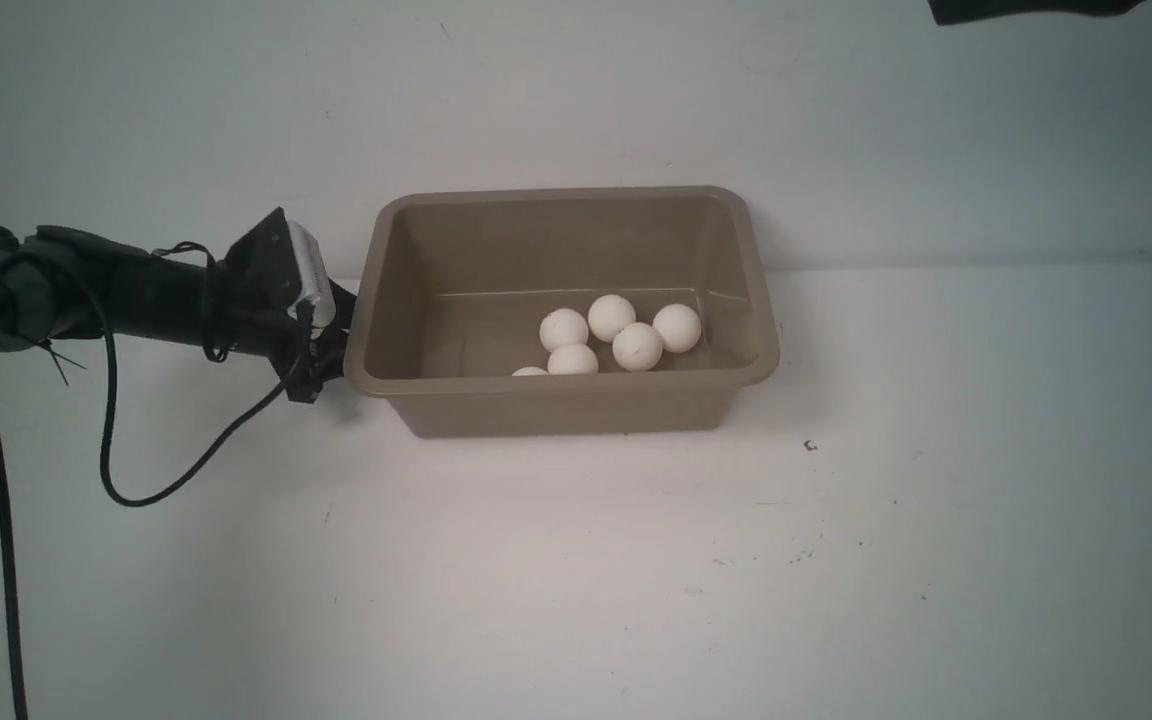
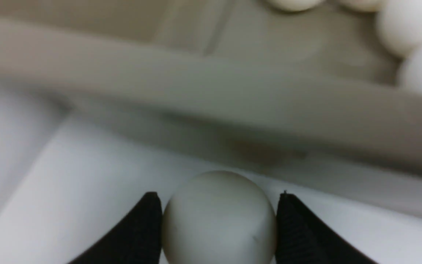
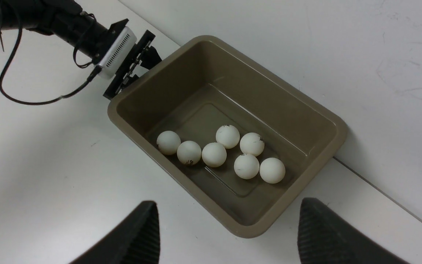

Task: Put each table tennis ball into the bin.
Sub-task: Use the left arm to clamp the table tennis ball closest to it, then use the left arm to put the table tennis ball into the box

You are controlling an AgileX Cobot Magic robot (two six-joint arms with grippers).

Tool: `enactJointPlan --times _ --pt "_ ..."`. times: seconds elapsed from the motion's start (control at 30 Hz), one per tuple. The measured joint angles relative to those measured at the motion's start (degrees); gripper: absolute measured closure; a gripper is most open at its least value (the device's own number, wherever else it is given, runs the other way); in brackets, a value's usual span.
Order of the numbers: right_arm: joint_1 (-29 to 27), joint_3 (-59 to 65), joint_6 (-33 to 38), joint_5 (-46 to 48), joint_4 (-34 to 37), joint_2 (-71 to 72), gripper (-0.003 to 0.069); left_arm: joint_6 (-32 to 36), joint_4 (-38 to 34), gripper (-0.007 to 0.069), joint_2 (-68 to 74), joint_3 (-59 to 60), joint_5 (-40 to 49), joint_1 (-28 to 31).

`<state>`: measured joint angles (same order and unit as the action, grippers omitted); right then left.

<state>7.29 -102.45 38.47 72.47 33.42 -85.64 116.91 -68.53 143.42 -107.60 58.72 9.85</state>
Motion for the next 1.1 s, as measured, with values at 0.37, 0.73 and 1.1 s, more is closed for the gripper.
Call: enactJointPlan --times 0.37,0.73,1.1 --pt "0.0 0.0 0.9 0.0 0.5 0.0 0.0197 -16.3 4.8 0.0272 -10.8 0.1 7.4 7.4" --pt "0.0 0.0 5.9 -1.6 0.5 0.0 0.0197 -24.9 4.0 0.0272 -20.6 -0.1 -5.5 -9.4" --pt "0.0 0.0 5.9 -0.2 0.5 0.0 0.0197 -33.7 9.4 0.0262 -11.6 0.0 -13.6 -16.8"
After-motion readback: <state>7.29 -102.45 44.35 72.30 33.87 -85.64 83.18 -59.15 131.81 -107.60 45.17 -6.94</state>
